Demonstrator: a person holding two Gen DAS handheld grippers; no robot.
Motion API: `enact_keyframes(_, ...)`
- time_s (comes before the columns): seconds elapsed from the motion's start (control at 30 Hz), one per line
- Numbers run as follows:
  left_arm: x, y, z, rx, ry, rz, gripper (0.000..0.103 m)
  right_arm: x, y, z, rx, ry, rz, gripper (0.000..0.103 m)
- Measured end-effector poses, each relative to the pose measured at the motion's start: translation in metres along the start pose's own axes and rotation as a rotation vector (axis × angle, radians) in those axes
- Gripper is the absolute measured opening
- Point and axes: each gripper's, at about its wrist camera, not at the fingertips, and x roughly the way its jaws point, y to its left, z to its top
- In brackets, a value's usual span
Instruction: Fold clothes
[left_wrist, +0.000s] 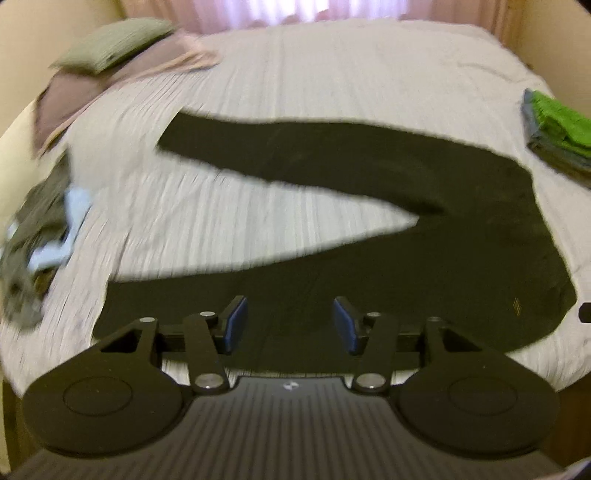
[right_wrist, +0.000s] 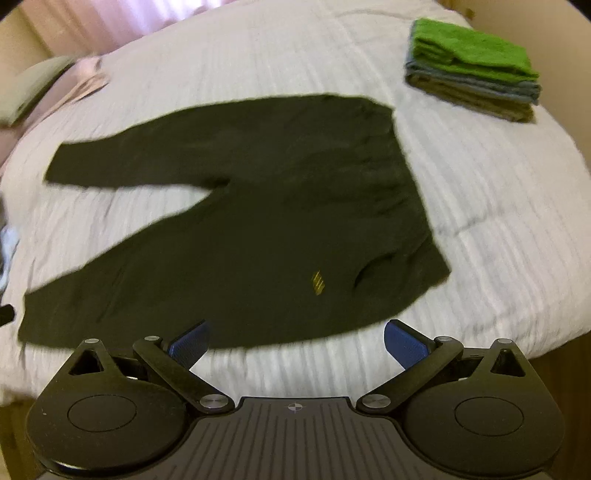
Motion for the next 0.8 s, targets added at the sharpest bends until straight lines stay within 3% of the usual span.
enact_keyframes(0.23, 0.058, 0.0, 0.073, 0.095, -0.029, -0.078, 0.047, 0.032, -0.003, 0.066, 0.06, -0.04, -0.018, 0.103)
enact_keyframes(0.4, 0.121, -0.005, 0.1, 0.158, 0.018, -0.129, 0.047, 0.085, -0.005, 0.096, 0.076, 0.045, -0.029, 0.103)
enact_keyframes(0.67, 0.221, -0.014, 0.143, 0.263, 0.088, -0.213, 0.045, 0.157, -0.005, 0.136, -0.016, 0.044, -0.009, 0.102)
enact_keyframes(0.8, 0.272, -0.017, 0.176, 0.396, 0.029, -0.268, 0.044, 0.19, -0.004, 0.173, -0.117, -0.009, 0.02, 0.102)
